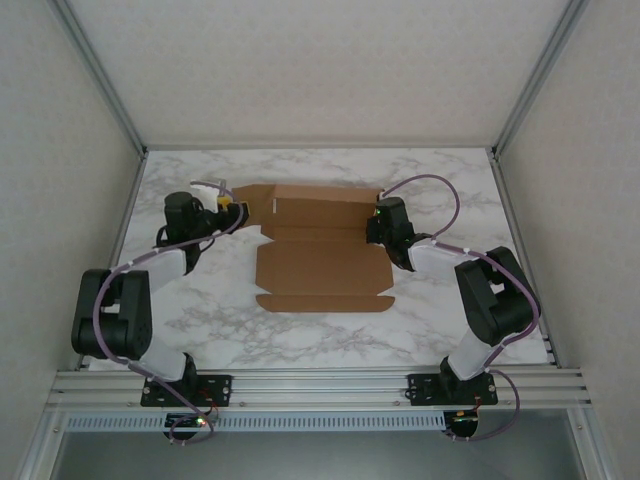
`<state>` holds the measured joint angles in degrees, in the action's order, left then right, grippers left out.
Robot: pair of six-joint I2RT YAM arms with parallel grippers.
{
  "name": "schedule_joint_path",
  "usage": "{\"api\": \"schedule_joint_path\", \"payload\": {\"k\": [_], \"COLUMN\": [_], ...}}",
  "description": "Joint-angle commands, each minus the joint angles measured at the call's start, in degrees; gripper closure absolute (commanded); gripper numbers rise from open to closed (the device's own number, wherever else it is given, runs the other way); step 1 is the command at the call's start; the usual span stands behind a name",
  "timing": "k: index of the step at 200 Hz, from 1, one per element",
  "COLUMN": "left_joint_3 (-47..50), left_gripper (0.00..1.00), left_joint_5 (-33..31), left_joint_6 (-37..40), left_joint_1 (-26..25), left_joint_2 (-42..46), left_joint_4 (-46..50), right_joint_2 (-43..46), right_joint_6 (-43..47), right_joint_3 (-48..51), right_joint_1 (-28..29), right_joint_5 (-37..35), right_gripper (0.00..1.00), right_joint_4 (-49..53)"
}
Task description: Fold the paper box
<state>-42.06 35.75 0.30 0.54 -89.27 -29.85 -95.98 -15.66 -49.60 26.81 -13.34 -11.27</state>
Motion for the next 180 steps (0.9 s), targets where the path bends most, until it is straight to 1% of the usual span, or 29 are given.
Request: {"api": "schedule_joint_path", "payload": {"k": [1, 24, 40, 50, 66, 92, 111, 143, 168, 180], "left_joint_3": [-4.5, -5.7, -5.8, -5.7, -5.2, -4.2, -2.6, -0.4, -0.6, -1.0], "left_gripper": [0.47, 0.59, 0.75, 0.83, 0.89, 0.91, 0.9, 0.85, 0.84, 0.84], "left_joint_5": [4.6, 4.2, 2.6, 1.8, -0.3, -6.8, -13.9, -25.0, -28.9, -29.4], "left_joint_6": [1.5, 1.1, 0.9, 0.8, 0.7, 1.3, 0.6, -1.2, -4.6, -5.2], "left_joint_1": [0.4, 0.4, 0.4, 0.0, -1.1, -5.5, -8.9, -13.6, -15.7, -16.3], "left_joint_2": [-2.2, -3.2, -3.1, -2.8, -2.0, -0.5, 0.7, 1.6, -0.2, -0.9], "left_joint_4": [1.2, 2.2, 2.6, 2.9, 2.9, 3.3, 2.0, -0.1, -0.9, -0.8], "right_joint_2": [-1.5, -1.5, -1.5, -1.5, -1.4, -1.4, -1.3, -1.3, -1.7, -1.8], "right_joint_6": [-0.1, -0.1, -0.2, -0.2, -0.2, -0.3, -0.6, -0.7, -0.8, -0.6], "right_joint_3": [2.3, 2.2, 2.1, 2.1, 2.0, 1.9, 1.6, 1.1, 0.6, 0.4], "right_joint_1": [0.1, 0.0, 0.1, 0.1, 0.1, 0.2, 0.3, 0.8, 0.9, 0.8], "right_joint_5": [3.5, 3.4, 3.5, 3.8, 4.0, 4.5, 4.8, 4.9, 5.0, 4.7], "right_gripper": [0.99, 1.0, 1.0, 1.0, 1.0, 1.0, 1.0, 1.0, 1.0, 1.0], "right_joint_4": [6.3, 6.4, 6.4, 6.6, 6.5, 6.6, 7.0, 7.6, 8.1, 8.4]}}
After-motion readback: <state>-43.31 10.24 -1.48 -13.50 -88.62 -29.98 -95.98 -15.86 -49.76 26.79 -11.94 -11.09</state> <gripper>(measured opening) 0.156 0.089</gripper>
